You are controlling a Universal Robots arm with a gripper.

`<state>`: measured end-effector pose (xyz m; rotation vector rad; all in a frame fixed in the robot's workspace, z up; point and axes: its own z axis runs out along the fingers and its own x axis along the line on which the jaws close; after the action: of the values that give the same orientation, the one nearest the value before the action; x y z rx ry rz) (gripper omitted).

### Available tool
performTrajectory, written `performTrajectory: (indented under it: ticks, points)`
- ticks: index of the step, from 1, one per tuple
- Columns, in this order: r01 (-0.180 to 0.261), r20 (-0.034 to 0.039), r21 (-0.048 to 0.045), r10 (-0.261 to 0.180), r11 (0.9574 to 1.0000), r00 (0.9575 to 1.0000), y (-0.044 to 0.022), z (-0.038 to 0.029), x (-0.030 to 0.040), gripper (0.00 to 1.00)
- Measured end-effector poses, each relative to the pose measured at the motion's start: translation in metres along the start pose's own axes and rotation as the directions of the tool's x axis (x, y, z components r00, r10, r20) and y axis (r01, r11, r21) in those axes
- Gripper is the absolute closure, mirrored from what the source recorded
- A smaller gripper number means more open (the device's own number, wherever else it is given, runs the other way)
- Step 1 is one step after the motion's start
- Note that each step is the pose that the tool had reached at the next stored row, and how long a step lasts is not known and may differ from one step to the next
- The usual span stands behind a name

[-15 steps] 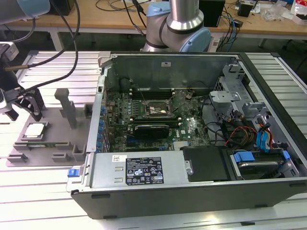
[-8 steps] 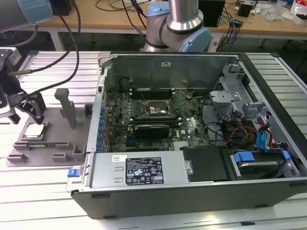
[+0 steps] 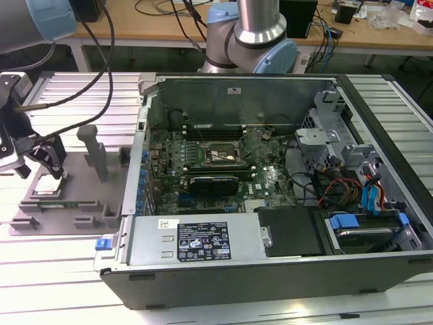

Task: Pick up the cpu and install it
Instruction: 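Pick up the cpu and move it towards the insertion slot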

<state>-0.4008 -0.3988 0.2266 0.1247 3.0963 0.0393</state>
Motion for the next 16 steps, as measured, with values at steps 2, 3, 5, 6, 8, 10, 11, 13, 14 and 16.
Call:
performTrajectory:
  ticks: [2,3,5,6,8,10,11,13,14,16]
  points:
    - [0.0,0.0,0.0004,0.0,1.0,1.0,-0.0001,0.003,0.0001,0.32]
    - [0.0,0.0,0.001,0.0,1.0,1.0,-0.0001,0.0038,0.0002,0.32]
    - [0.001,-0.0001,0.0054,-0.001,1.0,1.0,-0.0003,0.0095,0.0004,0.32]
    - [0.001,-0.0005,0.007,-0.001,1.0,1.0,-0.0003,0.011,0.0005,0.32]
    - [0.002,-0.0047,0.0164,-0.001,0.9999,1.0,-0.0003,0.0137,0.0006,0.32]
    - [0.002,-0.0055,0.0172,-0.002,0.9998,1.0,-0.0004,0.0166,0.0007,0.32]
    - [0.002,-0.0056,0.0173,-0.002,0.9998,1.0,-0.0004,0.0178,0.0007,0.32]
    - [0.003,-0.0058,0.0175,-0.003,0.9998,1.0,-0.0005,0.0188,0.0008,0.32]
    - [0.003,-0.0059,0.0175,-0.003,0.9998,1.0,-0.0005,0.0189,0.0009,0.32]
    - [0.003,-0.0056,0.0173,-0.003,0.9998,1.0,-0.0005,0.0209,0.0009,0.32]
